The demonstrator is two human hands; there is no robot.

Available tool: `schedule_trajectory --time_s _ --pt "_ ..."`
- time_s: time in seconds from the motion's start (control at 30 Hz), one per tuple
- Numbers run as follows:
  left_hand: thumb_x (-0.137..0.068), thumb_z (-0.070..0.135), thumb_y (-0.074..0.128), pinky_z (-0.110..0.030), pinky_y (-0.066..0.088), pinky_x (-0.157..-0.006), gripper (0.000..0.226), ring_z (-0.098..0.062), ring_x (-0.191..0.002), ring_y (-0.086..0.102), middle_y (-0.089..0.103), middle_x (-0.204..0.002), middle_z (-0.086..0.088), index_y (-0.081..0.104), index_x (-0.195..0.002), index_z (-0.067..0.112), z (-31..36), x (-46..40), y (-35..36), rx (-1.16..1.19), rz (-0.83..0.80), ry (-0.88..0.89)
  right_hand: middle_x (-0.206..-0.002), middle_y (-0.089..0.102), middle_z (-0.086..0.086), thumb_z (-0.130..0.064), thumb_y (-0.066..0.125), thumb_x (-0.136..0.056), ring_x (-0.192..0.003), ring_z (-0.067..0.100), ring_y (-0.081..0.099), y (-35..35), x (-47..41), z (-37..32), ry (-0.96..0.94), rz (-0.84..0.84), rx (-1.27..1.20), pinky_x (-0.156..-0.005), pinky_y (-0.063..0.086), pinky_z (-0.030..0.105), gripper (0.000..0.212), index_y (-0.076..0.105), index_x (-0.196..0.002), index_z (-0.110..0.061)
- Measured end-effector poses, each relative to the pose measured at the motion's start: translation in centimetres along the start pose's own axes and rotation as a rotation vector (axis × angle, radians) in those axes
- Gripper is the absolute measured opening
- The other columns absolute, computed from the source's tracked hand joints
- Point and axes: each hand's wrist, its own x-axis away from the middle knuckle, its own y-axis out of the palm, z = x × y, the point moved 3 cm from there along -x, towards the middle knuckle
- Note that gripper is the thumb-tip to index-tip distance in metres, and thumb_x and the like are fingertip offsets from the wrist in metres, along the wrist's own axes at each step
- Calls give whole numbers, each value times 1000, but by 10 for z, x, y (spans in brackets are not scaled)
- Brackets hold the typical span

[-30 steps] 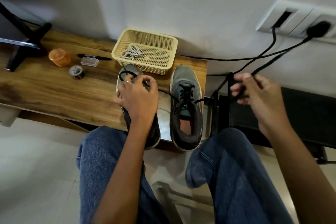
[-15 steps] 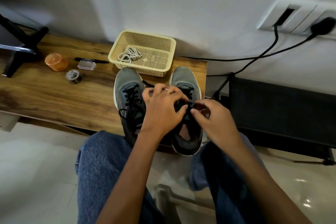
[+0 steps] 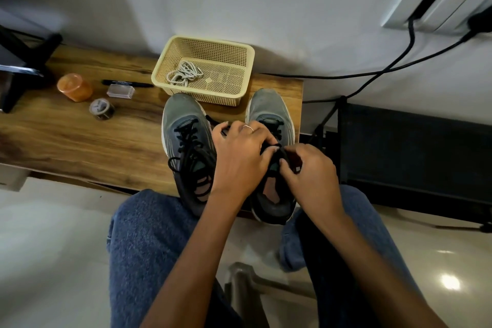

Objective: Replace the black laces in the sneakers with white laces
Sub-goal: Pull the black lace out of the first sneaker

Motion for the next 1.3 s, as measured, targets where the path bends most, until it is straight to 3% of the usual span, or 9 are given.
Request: schedule_trajectory --time_s 0.23,0.4,0.63,0.83,0.97,1.07,1.17,1.23,1.3 --pt "-73 30 78 -38 47 -80 38 -19 -95 55 57 -102 3 57 -103 22 -6 0 -4 42 -134 -68 -116 53 0 -16 57 -83 -105 17 52 1 -2 -12 -14 -1 41 -76 47 34 43 54 -125 -24" --pt "-72 43 75 -35 49 -78 23 -13 -75 64 66 -73 9 69 -83 24 -15 7 -17 0 -101 -188 -102 57 4 -13 69 -78 -97 21 51 7 -6 -19 -166 134 106 -67 48 34 22 68 -101 -15" --pt "-81 39 70 -34 54 -76 18 -12 -85 65 70 -88 10 71 -95 29 -15 12 -18 156 -179 -351 -86 60 3 -26 54 -85 -82 23 56 8 -10 -18 -326 161 175 -54 46 33 21 66 -82 -10" --pt "-84 31 71 -35 55 -77 15 -12 -83 65 70 -86 8 74 -98 26 -10 13 -19 223 -168 -408 -90 56 1 -8 66 -85 -77 13 54 9 -2 -13 -180 206 -92 -60 47 33 5 62 -81 -8" --pt "-84 28 72 -33 54 -78 13 -11 -81 64 68 -80 10 73 -97 27 -11 13 -20 265 -174 -462 -91 53 1 -2 65 -83 -78 2 50 8 1 -10 -61 258 -267 -68 42 13 6 62 -80 -6" --pt "-83 27 72 -32 54 -80 12 -10 -81 63 66 -77 11 72 -96 27 -13 14 -20 287 -168 -489 -92 55 3 -2 63 -87 -80 -2 57 7 -1 2 217 302 -511 -72 47 9 10 59 -80 -8" --pt "-82 26 73 -33 54 -79 11 -10 -79 63 66 -75 10 72 -94 26 -15 14 -20 302 -165 -500 -89 62 9 -5 58 -92 -81 16 67 10 -3 11 575 289 -910 -65 57 21 7 58 -86 -8" --pt "-82 26 73 -33 54 -79 11 -9 -80 63 66 -75 11 72 -94 27 -15 14 -21 299 -163 -499 -90 64 9 -8 61 -91 -81 16 67 6 -6 10 527 246 -763 -62 54 18 4 60 -89 -11" --pt "-82 28 73 -32 54 -79 12 -8 -80 63 66 -75 11 72 -94 27 -15 14 -21 295 -159 -495 -100 63 4 -8 63 -87 -87 10 62 -3 -9 1 304 197 -496 -71 50 15 13 61 -95 -18"
